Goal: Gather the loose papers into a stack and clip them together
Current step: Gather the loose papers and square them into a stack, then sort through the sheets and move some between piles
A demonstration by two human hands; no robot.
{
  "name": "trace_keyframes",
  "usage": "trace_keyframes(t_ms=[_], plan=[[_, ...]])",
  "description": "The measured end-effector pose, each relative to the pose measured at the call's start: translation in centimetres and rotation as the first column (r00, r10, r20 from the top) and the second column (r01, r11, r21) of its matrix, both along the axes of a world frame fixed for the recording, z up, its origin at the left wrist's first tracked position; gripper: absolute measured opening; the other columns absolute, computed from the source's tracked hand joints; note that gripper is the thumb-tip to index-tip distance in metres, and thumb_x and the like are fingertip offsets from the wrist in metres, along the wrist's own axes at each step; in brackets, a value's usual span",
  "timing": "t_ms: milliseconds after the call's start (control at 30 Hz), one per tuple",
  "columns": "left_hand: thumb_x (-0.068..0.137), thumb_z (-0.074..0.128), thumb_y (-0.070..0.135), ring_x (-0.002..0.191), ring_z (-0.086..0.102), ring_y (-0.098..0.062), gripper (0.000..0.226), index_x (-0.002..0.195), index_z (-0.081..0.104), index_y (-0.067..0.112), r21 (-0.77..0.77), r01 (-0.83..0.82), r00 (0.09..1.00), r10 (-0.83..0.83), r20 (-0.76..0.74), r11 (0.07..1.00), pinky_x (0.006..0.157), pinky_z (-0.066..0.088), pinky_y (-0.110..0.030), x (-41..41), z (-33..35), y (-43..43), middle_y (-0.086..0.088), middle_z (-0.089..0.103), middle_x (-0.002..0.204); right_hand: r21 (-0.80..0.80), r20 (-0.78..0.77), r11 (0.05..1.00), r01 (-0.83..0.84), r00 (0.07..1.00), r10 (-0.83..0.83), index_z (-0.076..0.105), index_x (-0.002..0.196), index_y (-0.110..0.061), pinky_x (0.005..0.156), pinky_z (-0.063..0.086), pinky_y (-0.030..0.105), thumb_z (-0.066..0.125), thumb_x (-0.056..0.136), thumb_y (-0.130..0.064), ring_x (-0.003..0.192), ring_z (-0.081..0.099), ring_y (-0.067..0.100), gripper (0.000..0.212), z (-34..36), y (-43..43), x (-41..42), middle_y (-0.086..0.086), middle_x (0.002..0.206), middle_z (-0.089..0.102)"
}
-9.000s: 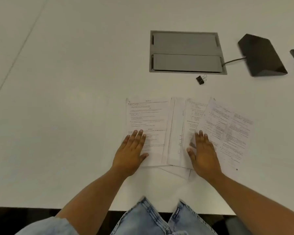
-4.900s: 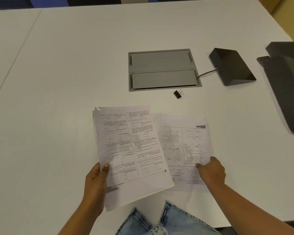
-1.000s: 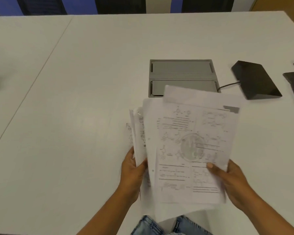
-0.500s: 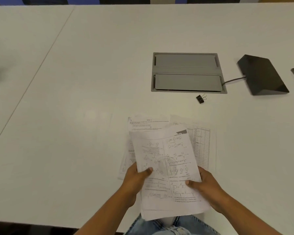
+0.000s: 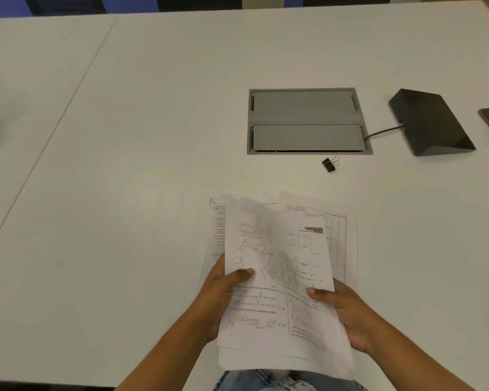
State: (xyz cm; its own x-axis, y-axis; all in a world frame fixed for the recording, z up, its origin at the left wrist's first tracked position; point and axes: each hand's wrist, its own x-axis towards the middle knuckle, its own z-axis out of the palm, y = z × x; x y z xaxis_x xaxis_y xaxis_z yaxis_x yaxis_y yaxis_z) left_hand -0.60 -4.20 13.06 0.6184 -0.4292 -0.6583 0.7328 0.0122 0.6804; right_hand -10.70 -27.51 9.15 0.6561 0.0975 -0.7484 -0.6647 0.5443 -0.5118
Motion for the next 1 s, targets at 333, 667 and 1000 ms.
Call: trace_keyframes(t_ms=[333, 667, 1000], plan=[[0.086, 0.072, 0.025, 0.099, 0.074, -0.025, 0.035, 0.121, 0.066, 0.026, 0.105, 0.107, 0.961, -0.130, 0.245, 0.989, 0.083, 0.060, -0.047, 2.2, 1.7, -2.6, -0.001, 0.076, 0.113, -0.460, 0.303, 0.887, -0.044, 0.931, 0.203, 0.063, 0.126, -0.017, 0.088, 0.057, 0.043, 0.086, 0.068, -0.023, 0.108, 0.069, 0.022, 0.062, 4.1, -2.4, 3.3, 0.003, 0.119, 0.072], [0.078, 0.077, 0.022, 0.104, 0.070, -0.012, 0.036, 0.113, 0.068, 0.030, 0.056, -0.211, 0.734, 0.121, 0.669, 0.976, 0.081, 0.061, -0.030, 2.2, 2.6, -4.5, 0.011, 0.075, 0.109, -0.571, 0.503, 0.765, 0.297, 0.863, 0.041, 0.070, 0.103, -0.032, 0.077, 0.060, 0.031, 0.078, 0.068, -0.025, 0.097, 0.072, 0.014, 0.037, 6.6, -2.2, 4.5, -0.006, 0.103, 0.077], [0.089, 0.070, 0.018, 0.083, 0.070, -0.002, 0.030, 0.094, 0.063, 0.047, 0.159, -0.132, 0.795, 0.008, 0.607, 0.978, 0.064, 0.057, -0.014, 1.6, 0.3, -4.6, 0.023, 0.074, 0.080, -0.631, 0.434, 0.747, 0.209, 0.893, 0.116, 0.063, 0.106, -0.046, 0.072, 0.058, 0.021, 0.078, 0.070, -0.029, 0.100, 0.067, 0.007, 0.043, 3.1, -1.3, 3.3, -0.016, 0.103, 0.073]])
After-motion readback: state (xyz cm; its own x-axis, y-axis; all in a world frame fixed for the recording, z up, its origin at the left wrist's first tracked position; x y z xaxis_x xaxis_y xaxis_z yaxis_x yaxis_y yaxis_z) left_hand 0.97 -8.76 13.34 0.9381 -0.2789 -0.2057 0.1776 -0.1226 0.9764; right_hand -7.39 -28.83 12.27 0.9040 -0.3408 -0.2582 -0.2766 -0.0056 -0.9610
